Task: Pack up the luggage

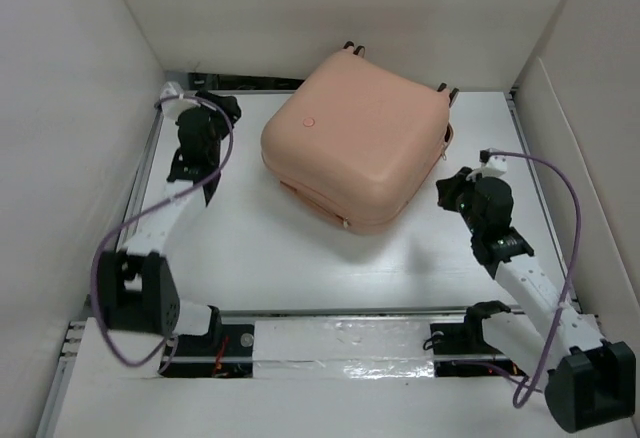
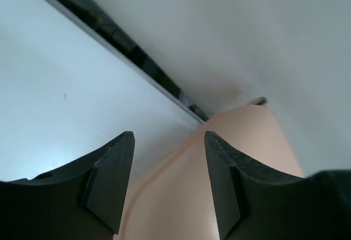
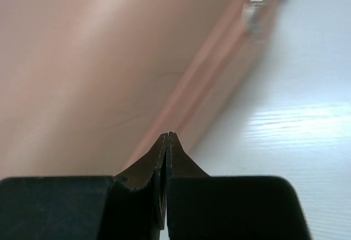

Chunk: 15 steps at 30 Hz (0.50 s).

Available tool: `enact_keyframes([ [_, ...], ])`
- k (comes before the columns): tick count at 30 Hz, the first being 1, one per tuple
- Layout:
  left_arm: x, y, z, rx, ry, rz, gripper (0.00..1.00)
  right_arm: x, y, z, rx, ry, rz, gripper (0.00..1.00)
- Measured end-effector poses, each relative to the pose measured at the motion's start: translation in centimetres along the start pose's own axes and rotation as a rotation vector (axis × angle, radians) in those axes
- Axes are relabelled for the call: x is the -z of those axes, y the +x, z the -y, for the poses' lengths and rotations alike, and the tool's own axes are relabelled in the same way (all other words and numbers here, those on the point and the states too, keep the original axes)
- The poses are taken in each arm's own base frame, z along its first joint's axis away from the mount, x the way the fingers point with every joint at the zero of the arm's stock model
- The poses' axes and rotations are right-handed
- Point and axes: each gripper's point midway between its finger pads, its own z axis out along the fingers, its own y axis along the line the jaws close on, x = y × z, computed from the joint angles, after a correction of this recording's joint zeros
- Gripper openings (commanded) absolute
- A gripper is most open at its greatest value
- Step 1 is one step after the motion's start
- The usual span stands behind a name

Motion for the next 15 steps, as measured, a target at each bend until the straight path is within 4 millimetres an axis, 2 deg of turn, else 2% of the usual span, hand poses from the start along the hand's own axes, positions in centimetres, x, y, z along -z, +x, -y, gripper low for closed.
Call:
enact_keyframes([
  [1, -2.7, -0.2, -1.1, -0.004, -0.042, -0.011, 0.53, -0.5, -0.1, 1.7, -0.015, 0.056, -0.001, 0.02],
  [4, -9.1, 1.6, -2.8, -0.019, -0.092, -0.124, 0.55, -1.7, 0.1, 5.3, -0.054, 0.154, -0.01, 0.05],
  [6, -12.2, 4.1, -4.0, -0.037, -0.102, -0.207, 0.56, -2.8, 0.8, 6.5, -0.071, 0.184, -0.031, 0.06],
  [7, -13.1, 5.6, -4.7, -0.045, -0.109, -0.254, 0.57, -3.3, 1.4, 6.9, -0.075, 0.195, -0.053, 0.07],
  [9, -13.6, 9.4, -6.4, -0.061, -0.13, -0.354, 0.57, -4.5, 2.6, 7.5, -0.083, 0.212, -0.102, 0.09],
  [12, -12.9, 14.1, -8.1, -0.072, -0.156, -0.485, 0.57, -7.0, 3.4, 7.5, -0.092, 0.196, -0.166, 0.1],
  [15, -12.3, 16.4, -8.1, -0.069, -0.141, -0.543, 0.57, -9.7, 3.4, 6.6, -0.094, 0.152, -0.208, 0.1],
])
